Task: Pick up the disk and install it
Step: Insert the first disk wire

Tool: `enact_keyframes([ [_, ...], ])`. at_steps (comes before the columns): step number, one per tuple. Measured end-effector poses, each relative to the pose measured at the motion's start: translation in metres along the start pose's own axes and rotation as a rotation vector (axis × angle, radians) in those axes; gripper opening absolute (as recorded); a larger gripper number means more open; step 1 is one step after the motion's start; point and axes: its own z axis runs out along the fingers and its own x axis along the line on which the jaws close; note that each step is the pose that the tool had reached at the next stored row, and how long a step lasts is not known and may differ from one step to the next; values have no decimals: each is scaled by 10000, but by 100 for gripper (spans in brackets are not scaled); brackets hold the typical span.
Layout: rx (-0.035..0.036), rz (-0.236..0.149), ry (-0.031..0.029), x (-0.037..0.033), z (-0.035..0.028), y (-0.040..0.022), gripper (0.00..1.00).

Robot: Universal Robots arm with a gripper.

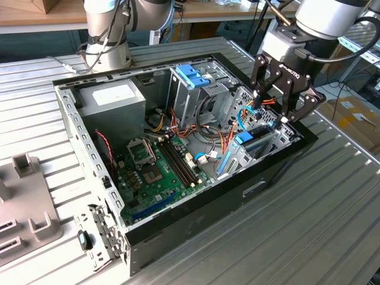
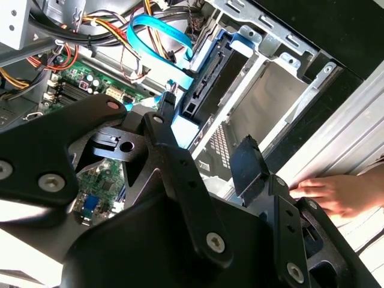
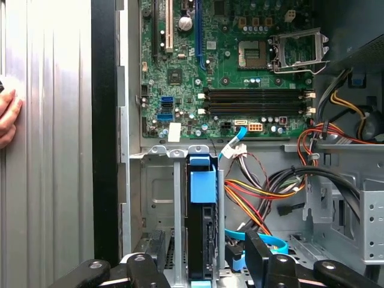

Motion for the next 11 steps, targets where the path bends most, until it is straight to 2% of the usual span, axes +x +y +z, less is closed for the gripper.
enact_keyframes([
  [5, 0, 0, -4, -3, 0, 0, 64],
  [11, 0, -1, -5, -55, -1, 0, 64],
])
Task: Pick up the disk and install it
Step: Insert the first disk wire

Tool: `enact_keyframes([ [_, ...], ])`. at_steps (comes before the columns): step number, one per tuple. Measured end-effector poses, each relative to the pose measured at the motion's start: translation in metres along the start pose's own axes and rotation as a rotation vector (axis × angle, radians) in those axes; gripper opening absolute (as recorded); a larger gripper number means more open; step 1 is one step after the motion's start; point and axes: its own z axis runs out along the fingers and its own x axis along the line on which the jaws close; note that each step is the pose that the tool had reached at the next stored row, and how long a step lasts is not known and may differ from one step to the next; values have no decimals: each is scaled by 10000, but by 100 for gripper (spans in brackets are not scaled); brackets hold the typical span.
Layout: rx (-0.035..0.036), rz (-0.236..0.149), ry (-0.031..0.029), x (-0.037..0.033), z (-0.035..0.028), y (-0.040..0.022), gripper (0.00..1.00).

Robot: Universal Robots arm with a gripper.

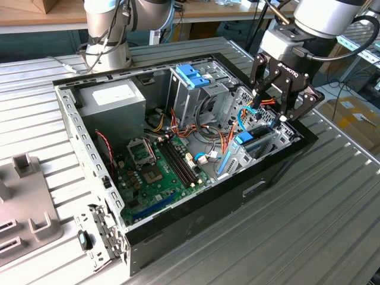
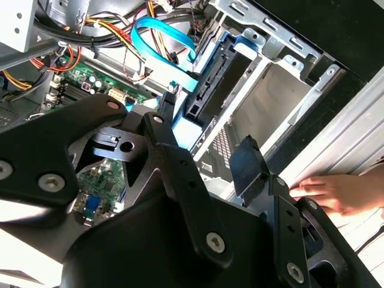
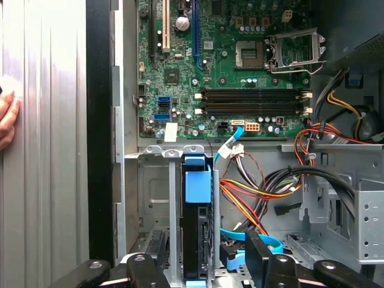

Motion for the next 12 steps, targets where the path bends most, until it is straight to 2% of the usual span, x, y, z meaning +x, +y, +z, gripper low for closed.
enact_keyframes([
  [3, 0, 0, 0, -59, -1, 0, 64],
  [12, 0, 0, 1, -74, -2, -4, 64],
])
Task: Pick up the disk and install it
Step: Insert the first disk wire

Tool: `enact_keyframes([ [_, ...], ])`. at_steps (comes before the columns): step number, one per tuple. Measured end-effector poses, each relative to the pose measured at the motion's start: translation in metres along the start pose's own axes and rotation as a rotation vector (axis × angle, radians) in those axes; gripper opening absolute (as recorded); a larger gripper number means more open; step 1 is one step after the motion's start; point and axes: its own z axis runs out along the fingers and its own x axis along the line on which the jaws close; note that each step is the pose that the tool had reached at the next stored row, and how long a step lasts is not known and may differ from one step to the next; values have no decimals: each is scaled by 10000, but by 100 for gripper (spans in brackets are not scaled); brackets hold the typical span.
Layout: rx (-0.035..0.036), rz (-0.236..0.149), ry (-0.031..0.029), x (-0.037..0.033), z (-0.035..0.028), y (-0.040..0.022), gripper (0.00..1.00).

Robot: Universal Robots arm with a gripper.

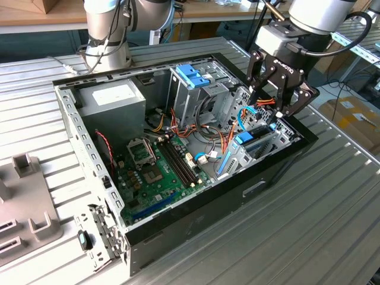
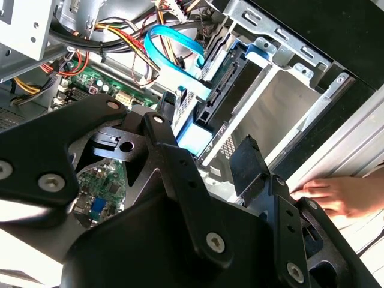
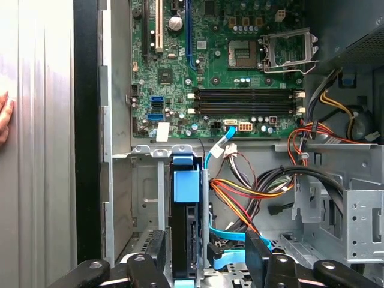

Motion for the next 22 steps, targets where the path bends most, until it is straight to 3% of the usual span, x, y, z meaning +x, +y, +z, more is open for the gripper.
enact_keyframes([
  [12, 0, -1, 0, -3, -27, -9, 64],
  [22, 0, 0, 0, -7, 99, -137, 64],
])
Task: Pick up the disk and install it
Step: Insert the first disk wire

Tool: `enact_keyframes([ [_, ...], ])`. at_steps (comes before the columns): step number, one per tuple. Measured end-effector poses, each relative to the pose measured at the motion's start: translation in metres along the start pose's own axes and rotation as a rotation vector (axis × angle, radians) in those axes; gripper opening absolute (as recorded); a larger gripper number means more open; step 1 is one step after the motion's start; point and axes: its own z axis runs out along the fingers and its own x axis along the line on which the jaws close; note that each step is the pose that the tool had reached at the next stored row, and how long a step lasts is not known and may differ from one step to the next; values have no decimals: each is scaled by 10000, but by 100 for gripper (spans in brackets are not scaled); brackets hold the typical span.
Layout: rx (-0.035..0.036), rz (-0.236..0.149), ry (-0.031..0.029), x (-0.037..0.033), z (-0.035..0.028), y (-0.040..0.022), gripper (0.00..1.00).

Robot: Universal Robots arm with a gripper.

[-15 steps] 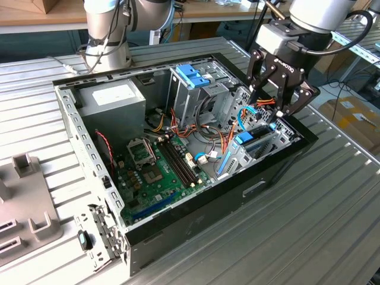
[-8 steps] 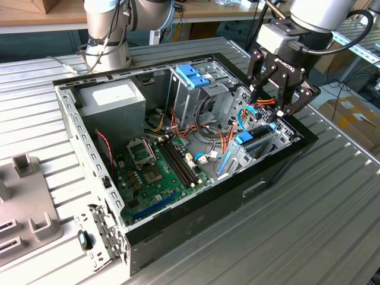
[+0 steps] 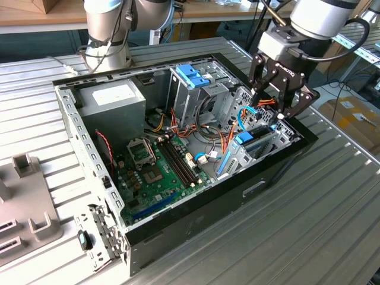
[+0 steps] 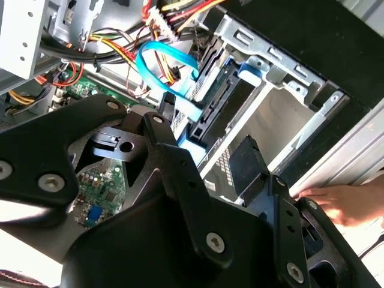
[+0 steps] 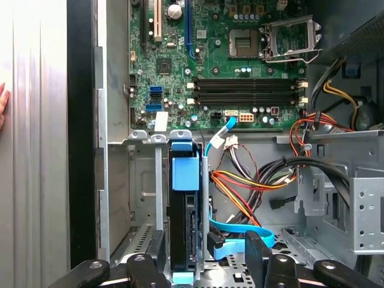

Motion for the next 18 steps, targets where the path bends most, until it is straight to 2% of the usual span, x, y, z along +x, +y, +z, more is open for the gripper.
enact_keyframes([
  [2, 1, 0, 2, 0, 9, -26, 64],
  [8, 0, -1, 2, -1, 82, -48, 64],
  [18, 0, 0, 1, 15, 88, -53, 64],
])
